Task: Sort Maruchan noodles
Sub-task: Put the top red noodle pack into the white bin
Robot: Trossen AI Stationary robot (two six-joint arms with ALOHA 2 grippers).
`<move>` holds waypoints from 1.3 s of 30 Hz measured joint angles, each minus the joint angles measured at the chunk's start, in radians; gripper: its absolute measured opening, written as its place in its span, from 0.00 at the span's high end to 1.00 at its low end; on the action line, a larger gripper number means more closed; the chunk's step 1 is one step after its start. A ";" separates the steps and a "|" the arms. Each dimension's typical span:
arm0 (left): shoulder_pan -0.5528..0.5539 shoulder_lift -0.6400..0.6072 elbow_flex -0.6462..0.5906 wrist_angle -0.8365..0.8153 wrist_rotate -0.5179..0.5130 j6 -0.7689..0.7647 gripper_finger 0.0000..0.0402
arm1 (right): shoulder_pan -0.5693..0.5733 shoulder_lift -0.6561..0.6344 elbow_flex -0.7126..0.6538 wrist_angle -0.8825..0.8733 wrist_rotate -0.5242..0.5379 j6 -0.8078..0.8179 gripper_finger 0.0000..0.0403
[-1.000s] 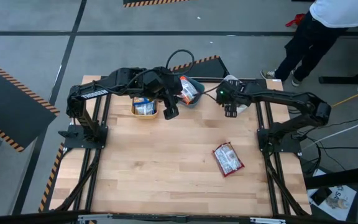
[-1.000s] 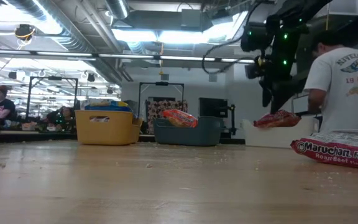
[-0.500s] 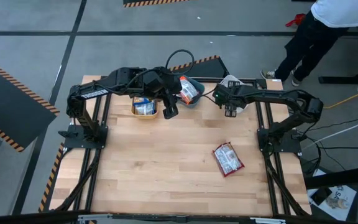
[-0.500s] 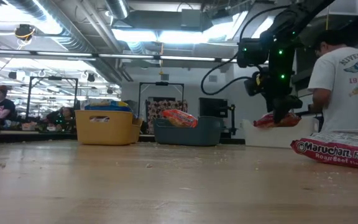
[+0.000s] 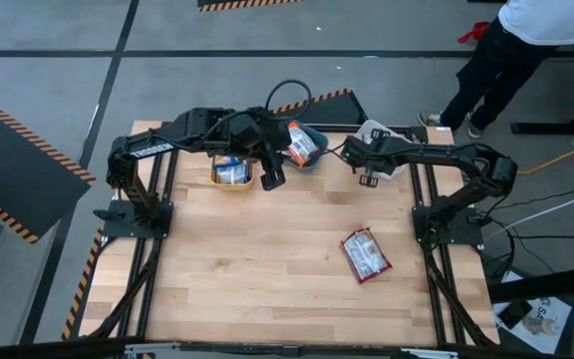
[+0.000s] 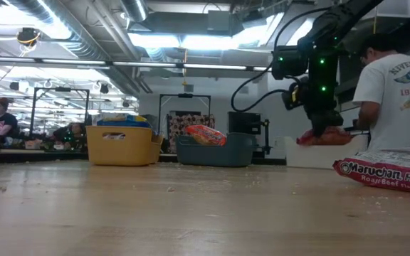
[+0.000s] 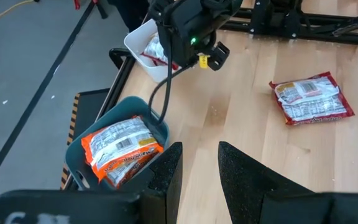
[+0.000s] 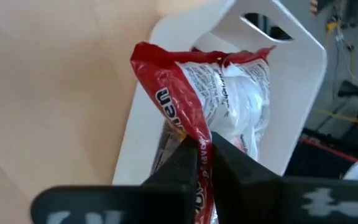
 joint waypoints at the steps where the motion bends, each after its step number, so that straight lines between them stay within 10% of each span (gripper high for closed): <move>1: 0.000 0.000 0.000 -0.002 0.000 0.000 0.76 | 0.000 0.000 0.000 -0.004 0.011 0.015 0.95; 17: 0.025 0.000 0.000 -0.014 0.000 0.045 0.76 | -0.001 0.000 0.096 -0.179 0.197 0.252 0.99; 28: 0.059 0.000 0.000 -0.017 0.000 0.077 0.76 | -0.001 -0.001 0.005 -0.094 0.103 0.248 0.97; 39: 0.060 0.000 0.000 -0.019 0.000 0.098 0.76 | -0.008 -0.001 -0.012 -0.064 -0.047 0.254 0.63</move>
